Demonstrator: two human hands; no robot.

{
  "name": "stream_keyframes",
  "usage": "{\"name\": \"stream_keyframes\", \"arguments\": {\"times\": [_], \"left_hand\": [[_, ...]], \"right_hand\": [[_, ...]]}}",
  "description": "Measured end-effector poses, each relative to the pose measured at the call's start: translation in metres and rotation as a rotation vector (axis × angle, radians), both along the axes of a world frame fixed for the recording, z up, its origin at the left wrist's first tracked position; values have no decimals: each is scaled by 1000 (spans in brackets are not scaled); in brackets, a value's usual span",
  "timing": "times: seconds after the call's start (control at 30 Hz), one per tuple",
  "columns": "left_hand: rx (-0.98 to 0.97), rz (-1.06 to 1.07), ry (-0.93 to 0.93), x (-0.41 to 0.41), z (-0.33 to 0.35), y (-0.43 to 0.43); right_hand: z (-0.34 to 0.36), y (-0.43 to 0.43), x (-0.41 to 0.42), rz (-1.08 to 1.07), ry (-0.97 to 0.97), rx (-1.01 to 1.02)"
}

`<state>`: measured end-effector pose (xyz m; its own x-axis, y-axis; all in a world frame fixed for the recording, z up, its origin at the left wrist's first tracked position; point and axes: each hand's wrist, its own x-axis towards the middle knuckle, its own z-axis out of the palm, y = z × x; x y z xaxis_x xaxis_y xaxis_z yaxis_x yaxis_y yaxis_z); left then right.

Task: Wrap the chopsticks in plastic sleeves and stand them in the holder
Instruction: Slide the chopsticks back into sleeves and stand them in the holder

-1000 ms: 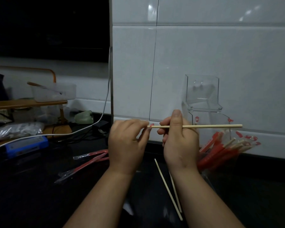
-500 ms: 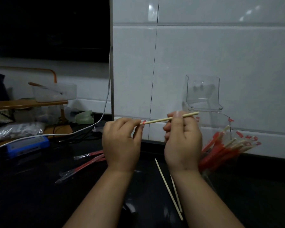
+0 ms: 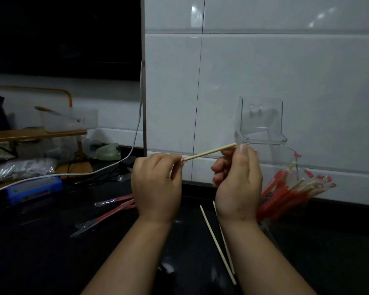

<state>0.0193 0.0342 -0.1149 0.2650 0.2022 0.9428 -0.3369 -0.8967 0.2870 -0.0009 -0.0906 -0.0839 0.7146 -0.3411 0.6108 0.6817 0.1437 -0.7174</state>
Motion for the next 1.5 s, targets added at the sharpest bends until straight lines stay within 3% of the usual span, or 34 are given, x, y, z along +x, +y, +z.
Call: {"name": "stream_keyframes", "arguments": {"times": [0.17, 0.4, 0.53, 0.83, 1.13, 1.5], "left_hand": [[4, 11, 6, -1, 0, 0], [25, -16, -33, -3, 1, -2], [19, -16, -19, -2, 0, -3], [50, -35, -59, -2, 1, -4], [61, -45, -103, -1, 0, -5], [-208, -118, -227, -2, 2, -3]], "right_hand": [[-1, 0, 1, 37, 62, 30], [-8, 1, 8, 37, 120, -207], [-8, -1, 9, 59, 135, -143], [-7, -1, 10, -1, 171, -298], [-8, -1, 10, 12, 164, -322], [-8, -3, 17, -30, 321, -302]]}}
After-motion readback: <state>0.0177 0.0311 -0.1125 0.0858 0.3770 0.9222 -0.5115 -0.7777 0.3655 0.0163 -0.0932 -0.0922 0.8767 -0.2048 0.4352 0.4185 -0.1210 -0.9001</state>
